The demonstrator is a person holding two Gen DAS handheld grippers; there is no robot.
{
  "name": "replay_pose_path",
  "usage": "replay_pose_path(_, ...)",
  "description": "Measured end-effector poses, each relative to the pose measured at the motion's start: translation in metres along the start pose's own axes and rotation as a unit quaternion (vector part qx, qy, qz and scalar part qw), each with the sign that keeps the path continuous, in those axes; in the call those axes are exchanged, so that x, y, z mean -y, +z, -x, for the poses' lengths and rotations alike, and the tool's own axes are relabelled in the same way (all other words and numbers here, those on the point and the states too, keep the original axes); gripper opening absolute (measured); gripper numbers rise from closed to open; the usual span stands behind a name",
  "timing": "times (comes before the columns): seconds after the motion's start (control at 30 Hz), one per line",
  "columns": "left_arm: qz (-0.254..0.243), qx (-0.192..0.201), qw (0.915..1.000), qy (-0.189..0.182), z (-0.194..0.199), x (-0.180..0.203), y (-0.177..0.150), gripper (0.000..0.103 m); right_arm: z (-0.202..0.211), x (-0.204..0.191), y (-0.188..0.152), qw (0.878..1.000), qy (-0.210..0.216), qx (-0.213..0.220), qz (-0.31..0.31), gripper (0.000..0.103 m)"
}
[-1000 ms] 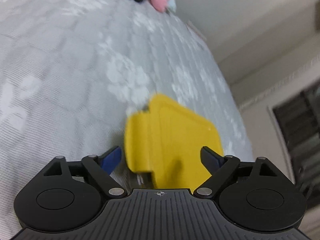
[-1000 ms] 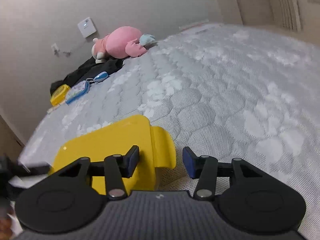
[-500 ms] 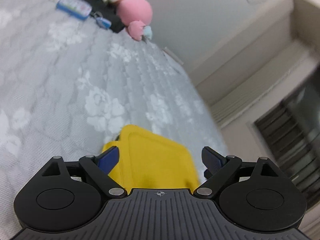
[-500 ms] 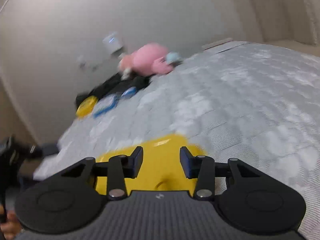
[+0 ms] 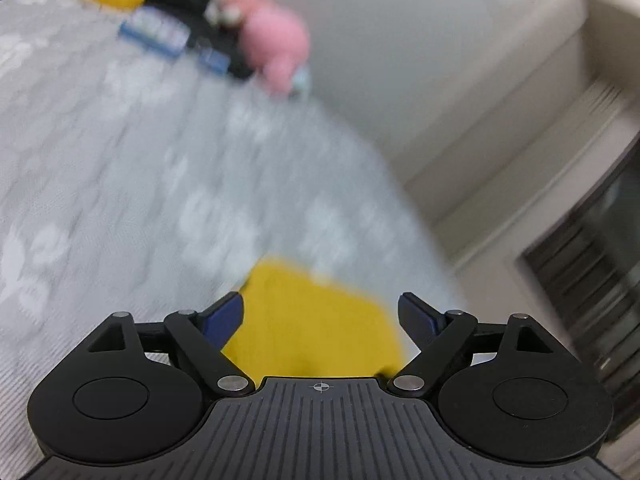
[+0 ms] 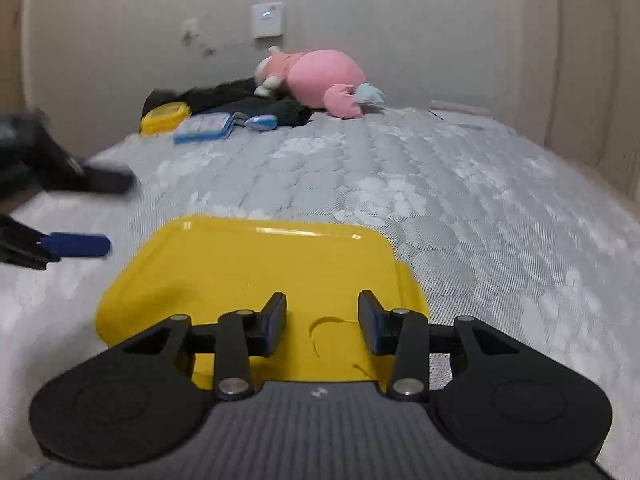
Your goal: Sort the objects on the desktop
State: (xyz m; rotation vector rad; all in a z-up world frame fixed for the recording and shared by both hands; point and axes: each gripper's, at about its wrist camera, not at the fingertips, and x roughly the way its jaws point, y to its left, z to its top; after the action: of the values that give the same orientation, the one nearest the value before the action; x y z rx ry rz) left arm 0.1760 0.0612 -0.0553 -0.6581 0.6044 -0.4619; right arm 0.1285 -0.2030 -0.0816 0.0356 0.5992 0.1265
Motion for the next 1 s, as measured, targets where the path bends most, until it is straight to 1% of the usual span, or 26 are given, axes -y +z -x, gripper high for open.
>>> replay_pose_path(0.03,-0.005,0.012,0.9999,-0.007,0.003,0.005,-0.001,0.089,0.000,0.002,0.002,1.000,0.002,0.001,-0.013,0.034)
replay_pose_path(0.1,-0.024,0.014,0.9996,0.000,-0.004,0.016,-0.009,0.089,-0.002,0.004,0.003,1.000,0.003,0.005,-0.022,0.034)
replay_pose_path(0.17,-0.048,-0.010,0.9987,0.011,-0.022,0.023,-0.025,0.088,-0.004,0.005,0.004,1.000,0.004,0.009,-0.027,0.034)
replay_pose_path(0.2,-0.057,-0.030,0.9978,0.014,-0.032,0.024,-0.033,0.085,-0.004,0.005,0.003,1.000,0.004,0.011,-0.023,0.034)
replay_pose_path(0.23,-0.064,-0.050,0.9966,0.017,-0.040,0.023,-0.039,0.078,-0.004,0.004,0.002,1.000,0.005,0.012,-0.016,0.034)
replay_pose_path(0.27,-0.073,-0.062,0.9953,0.019,-0.045,0.023,-0.044,0.073,-0.004,0.002,0.001,1.000,0.006,0.012,-0.009,0.034)
replay_pose_path(0.3,-0.085,-0.062,0.9942,0.022,-0.046,0.023,-0.046,0.069,-0.004,0.001,0.000,1.000,0.007,0.013,-0.001,0.034)
replay_pose_path(0.33,-0.098,-0.063,0.9929,0.025,-0.048,0.024,-0.048,0.067,-0.004,0.000,-0.001,1.000,0.008,0.014,0.006,0.034)
replay_pose_path(0.47,-0.126,-0.067,0.9891,0.039,-0.050,0.028,-0.053,0.067,-0.003,-0.005,-0.006,0.999,0.011,0.018,0.035,0.034)
replay_pose_path(0.5,-0.136,-0.067,0.9874,0.045,-0.051,0.030,-0.054,0.067,-0.003,-0.006,-0.007,0.999,0.012,0.018,0.042,0.036)
replay_pose_path(0.57,-0.149,-0.070,0.9848,0.056,-0.050,0.037,-0.055,0.067,-0.002,-0.009,-0.009,0.998,0.014,0.020,0.057,0.048)
replay_pose_path(0.6,-0.153,-0.071,0.9838,0.060,-0.050,0.039,-0.055,0.067,-0.002,-0.010,-0.011,0.998,0.015,0.021,0.064,0.066)
replay_pose_path(0.63,-0.154,-0.072,0.9833,0.064,-0.050,0.040,-0.055,0.067,-0.002,-0.011,-0.012,0.997,0.016,0.022,0.071,0.075)
replay_pose_path(0.7,-0.153,-0.074,0.9832,0.067,-0.050,0.041,-0.054,0.067,-0.001,-0.014,-0.014,0.996,0.015,0.024,0.080,0.077)
replay_pose_path(0.8,-0.148,-0.074,0.9839,0.067,-0.050,0.039,-0.052,0.067,0.000,-0.013,-0.013,0.997,0.018,0.025,0.068,0.076)
replay_pose_path(0.87,-0.150,-0.074,0.9834,0.071,-0.050,0.038,-0.051,0.067,0.003,-0.010,-0.013,0.998,0.017,0.030,0.055,0.071)
replay_pose_path(0.9,-0.150,-0.075,0.9831,0.073,-0.050,0.038,-0.050,0.067,0.004,-0.008,-0.012,0.998,0.015,0.032,0.048,0.062)
replay_pose_path(0.93,-0.148,-0.076,0.9833,0.073,-0.050,0.037,-0.050,0.067,0.006,-0.007,-0.011,0.999,0.012,0.033,0.042,0.042)
replay_pose_path(0.97,-0.146,-0.077,0.9835,0.073,-0.050,0.037,-0.049,0.066,0.006,-0.005,-0.009,0.999,0.010,0.032,0.036,0.026)
replay_pose_path(1.0,-0.146,-0.077,0.9834,0.075,-0.050,0.037,-0.049,0.065,0.005,-0.004,-0.007,0.999,0.006,0.029,0.032,0.002)
